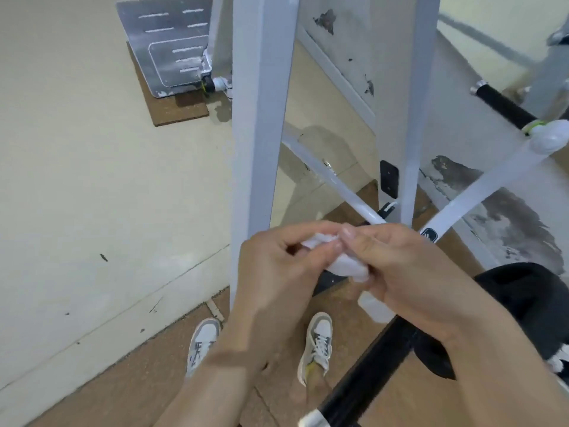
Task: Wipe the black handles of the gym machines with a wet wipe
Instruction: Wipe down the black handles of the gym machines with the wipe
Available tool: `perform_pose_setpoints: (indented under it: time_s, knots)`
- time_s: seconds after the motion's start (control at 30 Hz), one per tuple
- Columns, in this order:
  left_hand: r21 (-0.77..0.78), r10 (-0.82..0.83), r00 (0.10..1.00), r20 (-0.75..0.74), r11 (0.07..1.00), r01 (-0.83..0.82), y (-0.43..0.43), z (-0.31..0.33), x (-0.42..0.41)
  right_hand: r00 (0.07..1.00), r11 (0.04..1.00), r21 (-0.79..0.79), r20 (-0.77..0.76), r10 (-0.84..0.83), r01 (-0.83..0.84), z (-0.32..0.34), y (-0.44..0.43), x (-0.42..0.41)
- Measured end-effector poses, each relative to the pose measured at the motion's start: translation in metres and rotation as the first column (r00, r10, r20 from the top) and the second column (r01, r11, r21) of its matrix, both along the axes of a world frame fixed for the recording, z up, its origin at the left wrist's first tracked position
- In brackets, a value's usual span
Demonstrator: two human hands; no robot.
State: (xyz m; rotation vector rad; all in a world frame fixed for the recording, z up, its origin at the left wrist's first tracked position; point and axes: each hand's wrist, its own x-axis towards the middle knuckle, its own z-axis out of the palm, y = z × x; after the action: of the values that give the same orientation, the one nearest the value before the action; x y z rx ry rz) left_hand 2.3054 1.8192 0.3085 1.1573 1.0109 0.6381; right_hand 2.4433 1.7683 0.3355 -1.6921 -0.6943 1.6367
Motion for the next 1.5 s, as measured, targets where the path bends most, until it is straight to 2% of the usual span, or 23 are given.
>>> perform_pose_setpoints:
  time_s: [0.1,0.17,0.23,0.3,0.37,0.4,0.47,0.53,0.6,0.67,0.73,0.87,0.93,1.0,1.07,1.13,1.23,1.33,1.4,1.5]
  knots:
    - [0.202,0.117,0.977,-0.177,0.976,-0.08,-0.009,0.01,0.016,0.961,1.0,0.028,-0.277,-0.006,0.014,0.003,0.004,0.028]
    - [0.289,0.135,0.953,-0.271,0.956,-0.053,-0.018,0.017,0.029,0.948,1.0,0.03,-0.318,0.003,0.007,0.001,0.003,0.047]
    - [0.321,0.11,0.932,-0.345,0.947,0.007,-0.032,0.02,0.04,0.968,0.999,0.045,-0.248,0.034,-0.024,-0.002,0.001,0.065]
    - [0.276,0.104,0.905,-0.412,0.961,0.015,-0.047,0.02,0.05,0.982,0.996,0.063,-0.177,0.074,-0.063,0.0,-0.001,0.081]
    - [0.202,0.137,0.881,-0.453,0.978,-0.048,-0.061,0.021,0.057,0.978,0.977,0.093,-0.068,0.199,-0.192,0.004,-0.005,0.091]
    - [0.172,0.142,0.859,-0.491,0.983,-0.064,-0.066,0.022,0.06,0.956,0.95,0.106,0.05,0.289,-0.293,0.004,-0.008,0.094]
    - [0.126,0.106,0.798,-0.593,0.991,-0.038,-0.077,0.024,0.067,0.834,0.865,0.102,0.339,0.435,-0.492,0.0,-0.016,0.099]
    - [0.088,0.048,0.748,-0.662,0.996,0.013,-0.084,0.024,0.081,0.611,0.762,0.055,0.635,0.472,-0.646,-0.011,-0.023,0.104]
    - [0.025,-0.051,0.704,-0.709,0.995,0.097,-0.088,0.021,0.098,0.382,0.693,-0.047,0.807,0.451,-0.719,-0.021,-0.027,0.108]
    - [-0.078,-0.211,0.654,-0.727,0.971,0.227,-0.092,0.016,0.113,0.252,0.652,-0.152,0.84,0.481,-0.743,-0.025,-0.029,0.109]
    - [-0.105,-0.273,0.612,-0.742,0.949,0.296,-0.095,0.009,0.118,0.188,0.582,-0.196,0.825,0.533,-0.789,-0.024,-0.031,0.108]
    - [0.04,-0.026,0.659,-0.752,0.996,0.085,-0.099,-0.008,0.114,0.121,0.52,-0.276,0.787,0.605,-0.808,-0.011,-0.033,0.103]
    - [0.103,0.056,0.646,-0.761,0.994,0.035,-0.1,-0.017,0.111,0.055,0.513,-0.336,0.794,0.605,-0.79,-0.012,-0.032,0.097]
    - [0.134,0.112,0.682,-0.723,0.991,-0.02,-0.102,-0.022,0.107,-0.005,0.533,-0.355,0.836,0.548,-0.768,-0.02,-0.03,0.087]
    - [0.156,0.159,0.72,-0.675,0.985,-0.072,-0.106,-0.026,0.104,-0.012,0.574,-0.305,0.889,0.457,-0.76,-0.033,-0.026,0.077]
    - [0.176,0.189,0.721,-0.666,0.98,-0.095,-0.106,-0.031,0.101,0.069,0.609,-0.203,0.917,0.392,-0.767,-0.046,-0.022,0.073]
    - [0.195,0.207,0.71,-0.673,0.976,-0.1,-0.103,-0.036,0.102,0.156,0.581,-0.126,0.898,0.41,-0.804,-0.05,-0.031,0.09]
    - [0.176,0.153,0.694,-0.703,0.984,-0.038,-0.104,-0.04,0.103,0.306,0.645,-0.036,0.859,0.411,-0.764,-0.043,-0.045,0.104]
    - [0.151,0.136,0.691,-0.71,0.988,-0.039,-0.104,-0.041,0.104,0.343,0.665,0.024,0.87,0.354,-0.747,-0.047,-0.037,0.1]
    - [0.11,0.124,0.664,-0.737,0.992,-0.062,-0.101,-0.044,0.104,0.379,0.626,0.059,0.838,0.392,-0.778,-0.057,-0.017,0.089]
